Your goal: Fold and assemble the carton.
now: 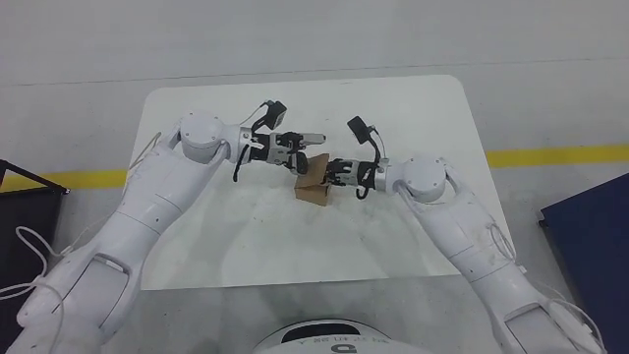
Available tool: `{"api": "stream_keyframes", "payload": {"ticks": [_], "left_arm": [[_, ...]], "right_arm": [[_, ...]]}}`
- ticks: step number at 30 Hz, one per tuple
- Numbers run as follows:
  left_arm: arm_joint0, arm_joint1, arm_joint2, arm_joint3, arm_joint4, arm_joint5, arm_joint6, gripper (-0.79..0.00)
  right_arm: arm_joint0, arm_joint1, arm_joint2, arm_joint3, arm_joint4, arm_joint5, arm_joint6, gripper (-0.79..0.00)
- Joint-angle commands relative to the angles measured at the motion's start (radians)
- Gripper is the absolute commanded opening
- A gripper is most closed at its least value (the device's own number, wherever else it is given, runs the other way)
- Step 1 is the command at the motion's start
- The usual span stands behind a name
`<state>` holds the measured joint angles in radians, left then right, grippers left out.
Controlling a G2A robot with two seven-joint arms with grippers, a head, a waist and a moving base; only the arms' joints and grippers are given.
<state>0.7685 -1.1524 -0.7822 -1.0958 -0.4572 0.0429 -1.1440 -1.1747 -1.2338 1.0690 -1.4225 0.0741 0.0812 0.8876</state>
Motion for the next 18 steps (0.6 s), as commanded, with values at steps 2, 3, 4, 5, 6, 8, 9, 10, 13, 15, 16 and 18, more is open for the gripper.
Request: {"api": "stream_keyframes", "payload": {"ticks": [2, 3, 4, 5, 6, 8, 9, 10, 13, 15, 16, 18], "left_arm": [[-0.009, -0.007, 0.009, 0.013, 0.002, -0.001, -0.004, 0.0], [-0.012, -0.009, 0.012, 0.017, 0.004, -0.001, -0.007, 0.0], [-0.015, -0.011, 0.014, 0.021, 0.005, -0.001, -0.009, 0.0], [-0.017, -0.013, 0.016, 0.026, 0.006, -0.002, -0.01, 0.0], [-0.019, -0.015, 0.018, 0.03, 0.007, -0.002, -0.012, 0.0], [-0.022, -0.019, 0.022, 0.037, 0.008, -0.003, -0.013, 0.0], [-0.024, -0.021, 0.025, 0.039, 0.008, -0.003, -0.015, 0.0], [-0.025, -0.023, 0.027, 0.041, 0.009, -0.004, -0.016, 0.0], [-0.029, -0.028, 0.033, 0.048, 0.013, -0.004, -0.019, 0.0], [-0.03, -0.031, 0.035, 0.054, 0.014, -0.004, -0.021, 0.0], [-0.031, -0.033, 0.036, 0.056, 0.014, -0.005, -0.021, 0.0], [-0.031, -0.036, 0.039, 0.059, 0.016, -0.004, -0.025, 0.0]], "right_arm": [[-0.024, 0.008, 0.024, -0.025, 0.003, 0.002, 0.0, -0.714], [-0.033, 0.011, 0.034, -0.036, 0.002, 0.002, 0.001, -0.711], [-0.044, 0.014, 0.046, -0.048, 0.004, 0.001, 0.001, -0.705], [-0.055, 0.018, 0.057, -0.06, 0.006, 0.0, 0.003, -0.702], [-0.066, 0.022, 0.069, -0.071, 0.008, -0.001, 0.006, -0.696], [-0.088, 0.029, 0.094, -0.088, 0.004, 0.003, 0.004, -0.674], [-0.099, 0.032, 0.108, -0.096, 0.005, 0.005, 0.002, -0.671], [-0.109, 0.036, 0.122, -0.103, 0.005, 0.007, -0.002, -0.665], [-0.143, 0.046, 0.165, -0.127, 0.009, 0.012, -0.017, -0.662], [-0.167, 0.052, 0.192, -0.148, 0.01, 0.011, -0.021, -0.665], [-0.179, 0.055, 0.204, -0.158, 0.01, 0.011, -0.022, -0.665], [-0.198, 0.06, 0.22, -0.178, 0.01, 0.015, -0.021, -0.671]]}}
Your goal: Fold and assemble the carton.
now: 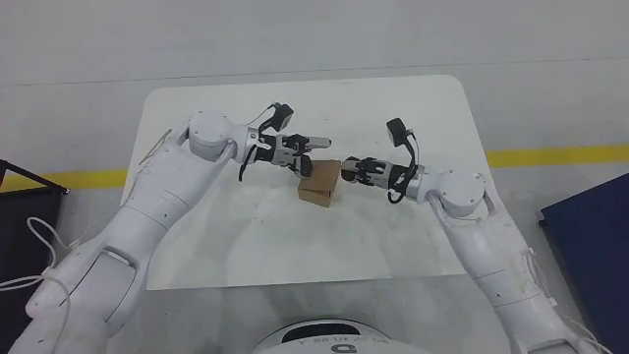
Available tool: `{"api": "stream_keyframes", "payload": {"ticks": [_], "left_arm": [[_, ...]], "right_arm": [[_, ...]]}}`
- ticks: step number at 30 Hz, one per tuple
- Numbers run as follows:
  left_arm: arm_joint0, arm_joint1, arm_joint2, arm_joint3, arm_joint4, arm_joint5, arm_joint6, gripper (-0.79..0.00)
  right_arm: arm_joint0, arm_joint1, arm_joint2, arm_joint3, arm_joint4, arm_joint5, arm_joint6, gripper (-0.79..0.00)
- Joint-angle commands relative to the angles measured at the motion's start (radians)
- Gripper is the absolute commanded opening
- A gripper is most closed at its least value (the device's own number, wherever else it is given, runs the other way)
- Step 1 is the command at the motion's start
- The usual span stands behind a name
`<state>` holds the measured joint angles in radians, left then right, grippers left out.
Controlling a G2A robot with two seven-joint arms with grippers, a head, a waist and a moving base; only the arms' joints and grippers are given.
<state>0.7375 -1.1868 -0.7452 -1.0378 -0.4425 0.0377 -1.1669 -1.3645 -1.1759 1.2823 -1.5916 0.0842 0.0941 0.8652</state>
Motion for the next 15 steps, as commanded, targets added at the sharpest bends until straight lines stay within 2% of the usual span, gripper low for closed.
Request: {"api": "stream_keyframes", "payload": {"ticks": [1, 8, 15], "left_arm": [[-0.001, -0.003, 0.003, 0.003, 0.002, 0.001, -0.003, 0.0], [-0.009, -0.013, 0.013, 0.011, 0.015, 0.005, -0.008, 0.0], [-0.01, -0.02, 0.01, 0.021, 0.016, -0.003, -0.008, 0.0]], "right_arm": [[-0.015, 0.004, 0.011, -0.016, -0.002, 0.004, 0.001, -0.674], [-0.037, 0.011, 0.011, -0.044, -0.01, 0.011, 0.007, -0.68], [-0.018, 0.011, -0.035, -0.02, -0.028, 0.029, 0.027, -0.668]]}}
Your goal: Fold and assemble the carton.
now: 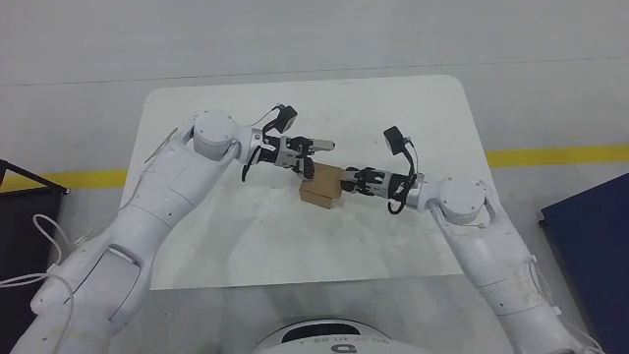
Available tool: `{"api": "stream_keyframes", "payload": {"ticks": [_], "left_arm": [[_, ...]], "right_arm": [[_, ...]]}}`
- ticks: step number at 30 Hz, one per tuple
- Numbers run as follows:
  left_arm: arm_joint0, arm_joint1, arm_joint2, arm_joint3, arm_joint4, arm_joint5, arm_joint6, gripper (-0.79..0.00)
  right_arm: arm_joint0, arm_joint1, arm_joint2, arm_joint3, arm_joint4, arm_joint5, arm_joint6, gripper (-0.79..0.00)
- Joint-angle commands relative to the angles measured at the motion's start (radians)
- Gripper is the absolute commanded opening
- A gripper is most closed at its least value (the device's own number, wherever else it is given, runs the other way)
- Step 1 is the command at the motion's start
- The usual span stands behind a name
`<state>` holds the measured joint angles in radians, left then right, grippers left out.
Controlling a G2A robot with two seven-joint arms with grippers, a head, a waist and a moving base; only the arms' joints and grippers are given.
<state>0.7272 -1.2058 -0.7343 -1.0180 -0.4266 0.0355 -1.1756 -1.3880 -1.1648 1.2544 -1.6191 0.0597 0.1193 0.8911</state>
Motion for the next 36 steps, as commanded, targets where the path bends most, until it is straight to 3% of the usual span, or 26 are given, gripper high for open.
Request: {"api": "stream_keyframes", "payload": {"ticks": [1, 17, 20, 24, 36], "left_arm": [[0.0, -0.001, -0.001, 0.002, 0.001, -0.001, 0.0, 0.0], [0.01, -0.008, -0.013, 0.006, 0.015, -0.005, -0.01, 0.0], [0.011, -0.01, -0.013, 0.005, 0.018, -0.003, -0.011, 0.0], [0.013, -0.012, -0.016, 0.004, 0.019, -0.004, -0.012, 0.0], [0.02, -0.012, -0.041, 0.005, 0.016, -0.019, -0.002, 0.0]], "right_arm": [[0.011, -0.001, -0.015, 0.015, -0.005, 0.008, 0.004, -0.668], [0.066, -0.005, -0.082, 0.111, -0.008, 0.028, -0.005, -0.662], [0.068, -0.004, -0.085, 0.115, -0.003, 0.026, -0.008, -0.637], [0.065, -0.002, -0.083, 0.111, 0.001, 0.017, -0.013, -0.539], [0.049, 0.007, -0.072, 0.086, 0.009, 0.008, -0.019, -0.511]]}}
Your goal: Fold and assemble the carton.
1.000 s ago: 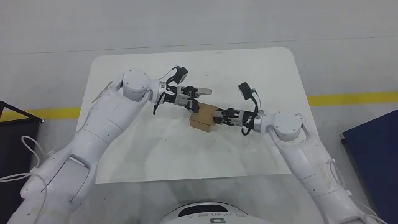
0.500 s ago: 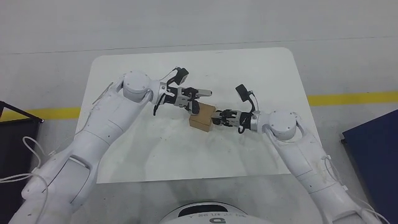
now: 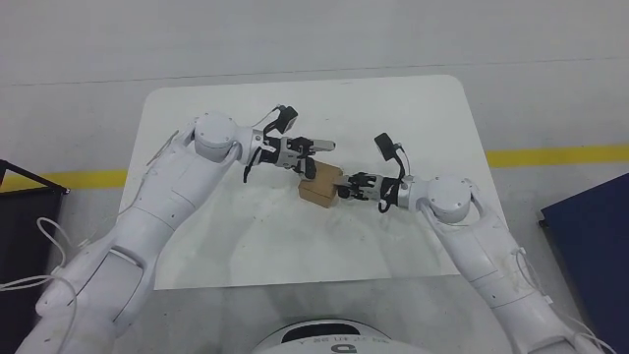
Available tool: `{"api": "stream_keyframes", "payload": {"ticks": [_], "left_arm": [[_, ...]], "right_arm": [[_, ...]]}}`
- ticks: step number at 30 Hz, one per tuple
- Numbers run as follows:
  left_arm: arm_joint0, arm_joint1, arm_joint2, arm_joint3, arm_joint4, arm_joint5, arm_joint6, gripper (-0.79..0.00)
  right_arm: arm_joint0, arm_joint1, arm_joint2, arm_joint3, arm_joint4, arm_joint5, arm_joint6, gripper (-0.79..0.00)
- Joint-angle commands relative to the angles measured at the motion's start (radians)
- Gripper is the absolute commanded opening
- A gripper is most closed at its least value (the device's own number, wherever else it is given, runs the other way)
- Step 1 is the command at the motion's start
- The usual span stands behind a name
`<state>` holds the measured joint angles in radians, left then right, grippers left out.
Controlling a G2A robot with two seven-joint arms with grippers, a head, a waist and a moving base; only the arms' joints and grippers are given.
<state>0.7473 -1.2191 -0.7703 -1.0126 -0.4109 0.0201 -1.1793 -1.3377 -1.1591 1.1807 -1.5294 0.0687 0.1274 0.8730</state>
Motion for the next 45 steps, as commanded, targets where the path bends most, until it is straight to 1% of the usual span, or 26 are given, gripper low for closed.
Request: {"api": "stream_keyframes", "payload": {"ticks": [1, 5, 10, 15, 19, 24, 28, 30, 35, 38, 39, 41, 44, 45], "left_arm": [[0.002, 0.002, -0.01, 0.0, -0.003, -0.008, 0.001, 0.0], [0.007, 0.007, -0.032, -0.006, -0.008, -0.015, -0.002, 0.0], [0.02, 0.019, -0.078, -0.021, -0.023, -0.044, 0.006, 0.0], [0.052, 0.046, -0.149, -0.03, -0.013, -0.049, 0.012, 0.0], [0.091, 0.068, -0.188, -0.045, 0.028, -0.026, 0.009, 0.0], [0.12, 0.079, -0.184, -0.077, 0.091, 0.006, 0.009, 0.0], [0.132, 0.079, -0.176, -0.094, 0.103, 0.016, 0.012, 0.0], [0.134, 0.078, -0.175, -0.097, 0.102, 0.02, 0.009, 0.0], [0.13, 0.073, -0.158, -0.097, 0.099, 0.026, -0.002, 0.0], [0.127, 0.068, -0.147, -0.096, 0.091, 0.025, -0.002, 0.0], [0.125, 0.066, -0.144, -0.095, 0.089, 0.024, -0.002, 0.0], [0.123, 0.063, -0.137, -0.091, 0.086, 0.022, 0.0, 0.0], [0.121, 0.06, -0.128, -0.083, 0.086, 0.02, -0.001, 0.0], [0.119, 0.059, -0.126, -0.081, 0.086, 0.018, -0.001, 0.0]], "right_arm": [[-0.003, 0.001, 0.002, -0.009, -0.001, 0.0, -0.002, -0.511], [-0.005, 0.004, 0.002, -0.028, -0.007, 0.006, -0.004, -0.48], [-0.002, 0.007, -0.002, -0.052, -0.018, 0.02, -0.006, -0.48], [-0.003, 0.01, -0.003, -0.079, -0.029, 0.029, -0.015, -0.48], [-0.013, 0.013, 0.005, -0.104, -0.033, 0.033, -0.024, -0.489], [-0.014, 0.016, 0.0, -0.111, -0.039, 0.046, -0.025, -0.496], [-0.015, 0.016, 0.0, -0.117, -0.034, 0.037, -0.04, -0.489], [-0.021, 0.017, 0.006, -0.127, -0.031, 0.03, -0.052, -0.505], [-0.033, 0.021, 0.014, -0.15, -0.029, 0.02, -0.061, -0.511], [-0.031, 0.02, 0.006, -0.15, -0.026, 0.017, -0.059, -0.554], [-0.029, 0.02, 0.003, -0.148, -0.026, 0.016, -0.06, -0.585], [-0.026, 0.02, 0.0, -0.144, -0.021, 0.011, -0.06, -0.61], [-0.027, 0.02, 0.001, -0.142, -0.008, -0.005, -0.064, -0.668], [-0.029, 0.021, 0.003, -0.142, -0.003, -0.009, -0.064, -0.723]]}}
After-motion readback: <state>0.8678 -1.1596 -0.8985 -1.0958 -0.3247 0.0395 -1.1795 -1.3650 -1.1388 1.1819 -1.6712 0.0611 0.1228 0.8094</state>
